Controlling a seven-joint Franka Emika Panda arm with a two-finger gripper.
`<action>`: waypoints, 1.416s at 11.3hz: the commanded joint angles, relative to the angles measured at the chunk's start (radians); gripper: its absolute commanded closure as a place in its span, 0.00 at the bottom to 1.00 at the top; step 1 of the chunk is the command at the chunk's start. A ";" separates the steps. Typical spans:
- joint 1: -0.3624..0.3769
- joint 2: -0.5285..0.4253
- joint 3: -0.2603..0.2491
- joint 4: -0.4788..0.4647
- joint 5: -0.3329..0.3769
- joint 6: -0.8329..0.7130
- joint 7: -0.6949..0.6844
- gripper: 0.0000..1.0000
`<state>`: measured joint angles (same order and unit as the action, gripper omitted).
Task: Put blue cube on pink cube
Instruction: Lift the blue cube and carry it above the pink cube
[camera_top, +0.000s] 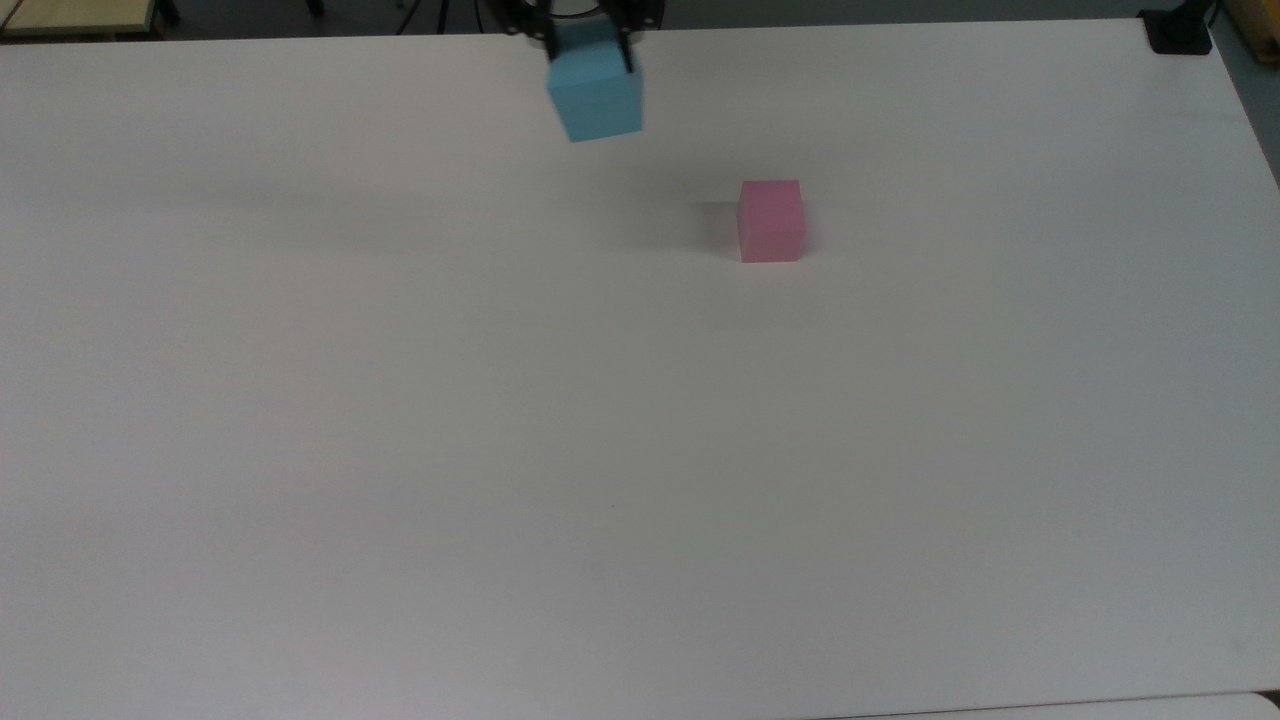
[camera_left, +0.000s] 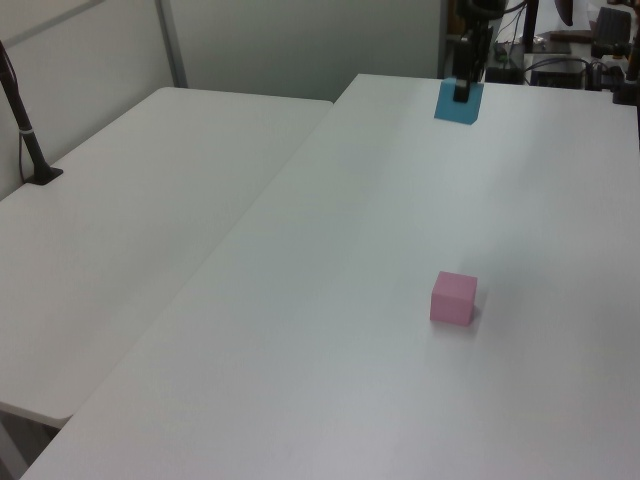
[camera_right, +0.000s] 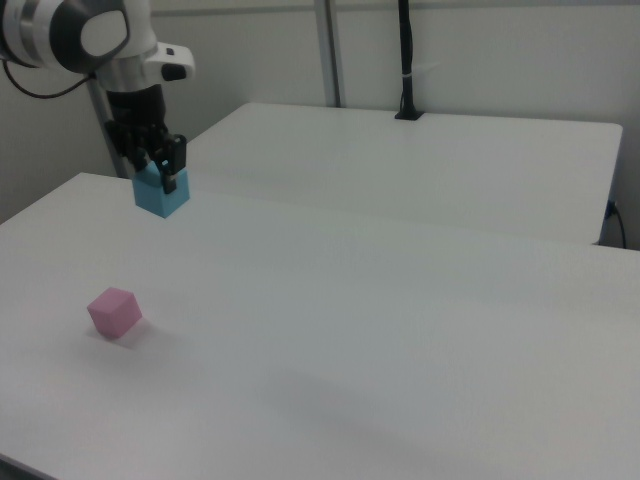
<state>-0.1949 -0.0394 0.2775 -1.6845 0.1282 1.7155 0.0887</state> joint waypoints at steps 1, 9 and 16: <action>-0.011 0.012 0.115 -0.036 -0.002 0.011 0.089 0.63; 0.002 0.018 0.272 -0.207 -0.124 0.191 0.224 0.63; 0.063 0.064 0.290 -0.300 -0.145 0.291 0.275 0.63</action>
<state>-0.1612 0.0062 0.5656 -1.9534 0.0181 1.9511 0.3053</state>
